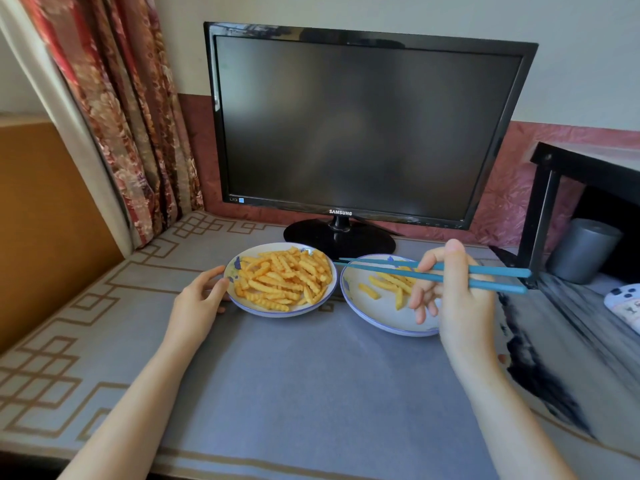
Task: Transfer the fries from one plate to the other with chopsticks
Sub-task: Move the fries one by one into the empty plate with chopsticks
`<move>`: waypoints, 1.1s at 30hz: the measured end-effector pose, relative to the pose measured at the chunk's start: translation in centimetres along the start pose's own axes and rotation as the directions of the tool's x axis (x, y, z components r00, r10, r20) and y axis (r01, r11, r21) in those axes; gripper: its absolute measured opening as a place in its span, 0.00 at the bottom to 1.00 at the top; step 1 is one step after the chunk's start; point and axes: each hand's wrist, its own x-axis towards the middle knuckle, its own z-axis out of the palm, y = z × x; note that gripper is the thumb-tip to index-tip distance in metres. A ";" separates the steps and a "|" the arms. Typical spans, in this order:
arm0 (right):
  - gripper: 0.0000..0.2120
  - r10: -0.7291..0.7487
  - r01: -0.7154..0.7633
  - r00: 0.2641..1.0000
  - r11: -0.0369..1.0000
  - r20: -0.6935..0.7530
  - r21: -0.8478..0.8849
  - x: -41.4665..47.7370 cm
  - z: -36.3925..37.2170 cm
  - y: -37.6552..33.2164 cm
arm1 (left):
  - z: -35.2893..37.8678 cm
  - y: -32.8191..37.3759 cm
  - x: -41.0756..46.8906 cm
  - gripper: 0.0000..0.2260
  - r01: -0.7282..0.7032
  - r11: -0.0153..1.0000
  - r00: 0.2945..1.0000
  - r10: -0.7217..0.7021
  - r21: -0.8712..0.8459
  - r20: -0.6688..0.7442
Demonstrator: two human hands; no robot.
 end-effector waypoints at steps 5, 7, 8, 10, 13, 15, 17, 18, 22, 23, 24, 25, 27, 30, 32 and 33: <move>0.20 0.021 -0.029 0.992 0.997 0.122 0.066 -0.6 3.4 -0.2 | 0.0 0.0 0.0 0.13 -0.001 1.000 1.000 0.001 -0.006 -0.003; 0.20 0.023 -0.038 0.984 0.996 0.179 0.086 -0.7 4.6 0.1 | 0.0 -0.1 0.0 0.13 -0.002 1.000 1.000 0.002 -0.008 -0.004; 0.19 0.025 -0.044 0.978 0.995 0.206 0.092 -0.7 5.1 0.2 | 0.0 -0.1 0.0 0.13 -0.002 1.000 1.000 0.002 -0.008 -0.005; 0.19 0.025 -0.051 0.964 0.994 0.265 0.093 -0.7 5.9 0.5 | 0.0 -0.3 0.1 0.13 -0.003 1.000 1.000 0.003 -0.007 -0.002; 0.20 0.032 -0.057 0.949 0.996 0.313 0.073 -0.6 6.6 0.8 | 0.0 -0.3 0.1 0.14 -0.003 1.000 1.000 0.003 -0.005 0.000; 0.20 0.055 -0.082 0.951 0.994 0.306 0.076 -0.4 6.7 0.9 | 0.0 -0.3 0.1 0.14 -0.006 1.000 1.000 0.006 -0.005 -0.002; 0.20 0.067 -0.087 0.952 0.995 0.298 0.057 -0.3 6.7 1.0 | 0.0 -0.3 0.1 0.13 -0.006 1.000 1.000 0.005 -0.003 -0.002; 0.21 0.070 -0.086 0.953 0.995 0.295 0.041 -0.2 6.7 1.1 | 0.0 -0.4 0.1 0.13 -0.004 1.000 1.000 0.004 -0.003 -0.001; 0.21 0.089 -0.095 0.959 0.995 0.270 0.006 -0.6 6.5 1.1 | 0.0 -0.5 0.3 0.14 0.002 1.000 1.000 -0.002 -0.015 0.006; 0.21 0.088 -0.094 0.963 0.996 0.255 0.009 -0.8 6.4 1.1 | 0.0 -0.5 0.3 0.14 0.001 1.000 1.000 -0.001 -0.015 0.007; 0.21 0.085 -0.091 0.968 0.996 0.237 0.014 -0.9 6.4 1.1 | 0.0 -0.5 0.3 0.14 0.001 1.000 1.000 -0.001 -0.015 0.008; 0.21 0.079 -0.086 0.973 0.996 0.218 0.021 -1.0 6.3 1.1 | 0.0 -0.6 0.3 0.14 0.001 1.000 1.000 -0.001 -0.015 0.008; 0.21 0.068 -0.077 0.980 0.996 0.186 0.038 -1.0 6.1 1.1 | 0.0 -0.7 0.3 0.14 0.003 1.000 1.000 -0.003 -0.011 0.008; 0.22 0.071 -0.081 0.987 0.995 0.145 0.060 -0.9 5.2 0.6 | 0.0 -0.7 0.4 0.13 0.006 1.000 1.000 -0.006 -0.004 0.010; 0.22 0.065 -0.071 0.992 0.996 0.104 0.061 -0.7 4.3 0.1 | 0.0 -0.7 0.3 0.13 0.005 1.000 1.000 -0.005 0.000 0.011; 0.21 0.056 -0.061 0.995 0.997 0.077 0.057 -0.6 3.7 -0.1 | 0.0 -0.7 0.3 0.13 0.003 1.000 1.000 -0.003 0.003 0.011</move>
